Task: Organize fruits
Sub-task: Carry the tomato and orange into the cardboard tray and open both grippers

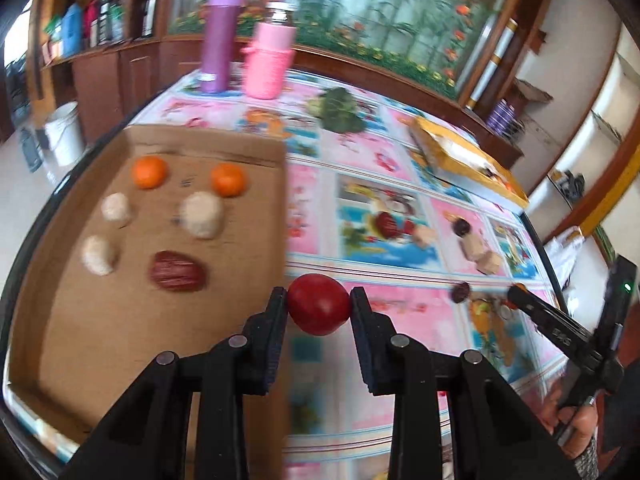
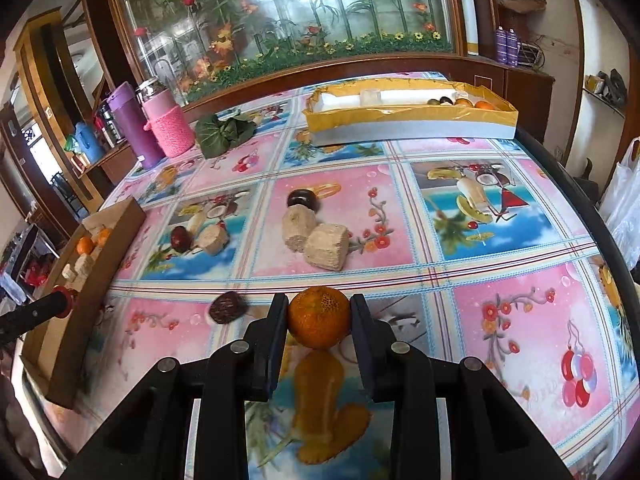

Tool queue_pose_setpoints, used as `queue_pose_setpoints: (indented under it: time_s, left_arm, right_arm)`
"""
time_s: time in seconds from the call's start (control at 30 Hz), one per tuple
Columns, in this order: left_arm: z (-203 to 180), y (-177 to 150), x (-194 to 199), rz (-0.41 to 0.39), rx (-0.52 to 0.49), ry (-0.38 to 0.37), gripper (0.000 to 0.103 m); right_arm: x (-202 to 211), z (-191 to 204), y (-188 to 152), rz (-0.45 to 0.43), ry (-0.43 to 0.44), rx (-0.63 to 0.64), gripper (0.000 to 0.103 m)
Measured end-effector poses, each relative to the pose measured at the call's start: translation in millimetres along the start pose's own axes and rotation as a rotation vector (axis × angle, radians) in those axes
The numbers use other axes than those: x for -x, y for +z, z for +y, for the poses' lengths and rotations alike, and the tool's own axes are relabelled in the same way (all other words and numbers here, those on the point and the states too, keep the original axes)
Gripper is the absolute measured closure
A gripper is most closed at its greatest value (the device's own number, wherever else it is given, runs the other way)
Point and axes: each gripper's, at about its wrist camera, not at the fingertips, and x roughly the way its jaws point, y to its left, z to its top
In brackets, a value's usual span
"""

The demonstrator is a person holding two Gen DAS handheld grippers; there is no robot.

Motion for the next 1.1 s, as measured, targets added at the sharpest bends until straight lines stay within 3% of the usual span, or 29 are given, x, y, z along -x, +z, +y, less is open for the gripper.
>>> queue_pose_setpoints:
  time_s: [0.23,0.47,0.63,0.77,1.1]
  left_arm:
    - [81,12,12,0.010,0.130,0.135,0.072]
    - [116,20,-2,0.060,0.135,0.235,0.072]
    - [131,21,-10,0.088,0.150,0.235,0.072]
    - [136,24,-13,0.092,0.157,0.221,0.072]
    - [148,23,-7,0.073,0.223,0.180,0.070]
  right_arm:
    - [16,80,14,0.003,0.112,0.135,0.069]
    - [-17,190,12,0.090,0.265,0.292,0.069]
    - [-53,253,-1,0.165,0.298,0.405,0.069]
    - [-79,283,-10,0.224,0.311,0.446,0.069]
    - [-96,311,-26,0.251,0.318,0.512,0.067]
